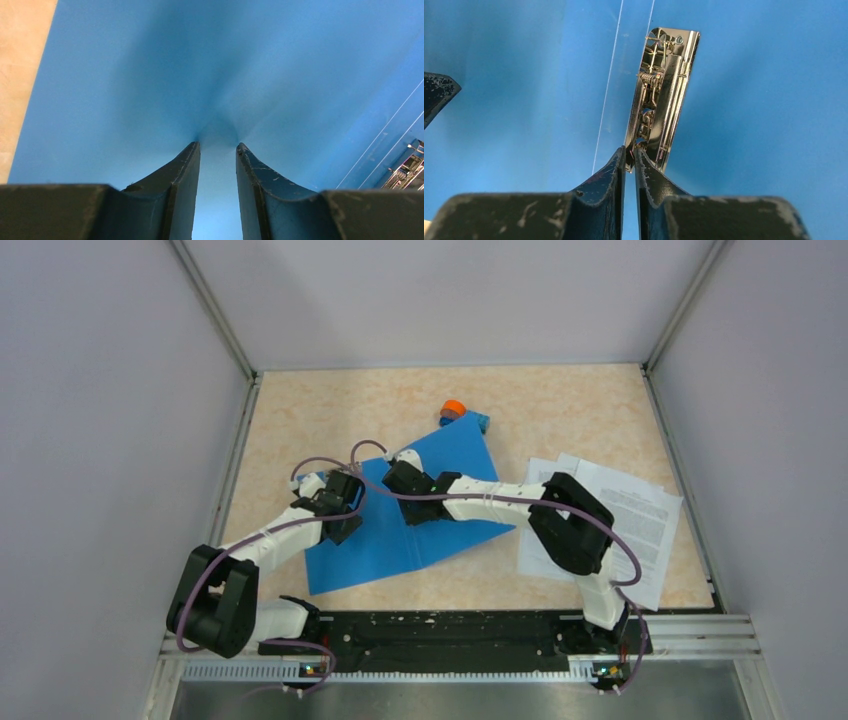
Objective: Put the files into the folder
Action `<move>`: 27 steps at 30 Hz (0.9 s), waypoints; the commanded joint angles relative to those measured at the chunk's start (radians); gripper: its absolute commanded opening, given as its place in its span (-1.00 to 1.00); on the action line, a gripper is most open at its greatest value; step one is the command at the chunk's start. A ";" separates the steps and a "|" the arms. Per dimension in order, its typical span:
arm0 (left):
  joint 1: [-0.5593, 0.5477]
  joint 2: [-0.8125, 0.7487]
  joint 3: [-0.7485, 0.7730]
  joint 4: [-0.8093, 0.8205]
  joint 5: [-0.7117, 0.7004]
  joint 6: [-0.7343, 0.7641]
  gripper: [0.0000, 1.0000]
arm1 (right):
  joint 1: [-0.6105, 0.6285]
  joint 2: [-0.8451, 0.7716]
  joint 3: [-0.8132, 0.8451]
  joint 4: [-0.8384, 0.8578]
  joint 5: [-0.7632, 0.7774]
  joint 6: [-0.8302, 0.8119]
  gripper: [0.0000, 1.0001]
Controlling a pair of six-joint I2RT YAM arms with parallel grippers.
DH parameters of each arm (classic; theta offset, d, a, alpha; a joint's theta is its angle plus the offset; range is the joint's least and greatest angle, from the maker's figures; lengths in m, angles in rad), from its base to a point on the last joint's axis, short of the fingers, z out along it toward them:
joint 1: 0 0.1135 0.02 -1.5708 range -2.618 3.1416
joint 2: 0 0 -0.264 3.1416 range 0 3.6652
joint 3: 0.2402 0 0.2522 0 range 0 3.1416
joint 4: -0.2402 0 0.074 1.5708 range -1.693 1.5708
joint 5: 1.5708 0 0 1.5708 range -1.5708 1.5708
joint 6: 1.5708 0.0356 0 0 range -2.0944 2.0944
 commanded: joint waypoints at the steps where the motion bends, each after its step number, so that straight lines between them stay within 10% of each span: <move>1: 0.020 0.032 -0.048 -0.068 0.003 -0.005 -0.22 | 0.012 0.007 -0.007 -0.009 0.052 0.009 -0.80; 27: 0.106 0.189 0.076 -0.146 0.006 0.038 -0.26 | -0.027 -0.164 -0.337 0.174 -0.041 0.037 -0.86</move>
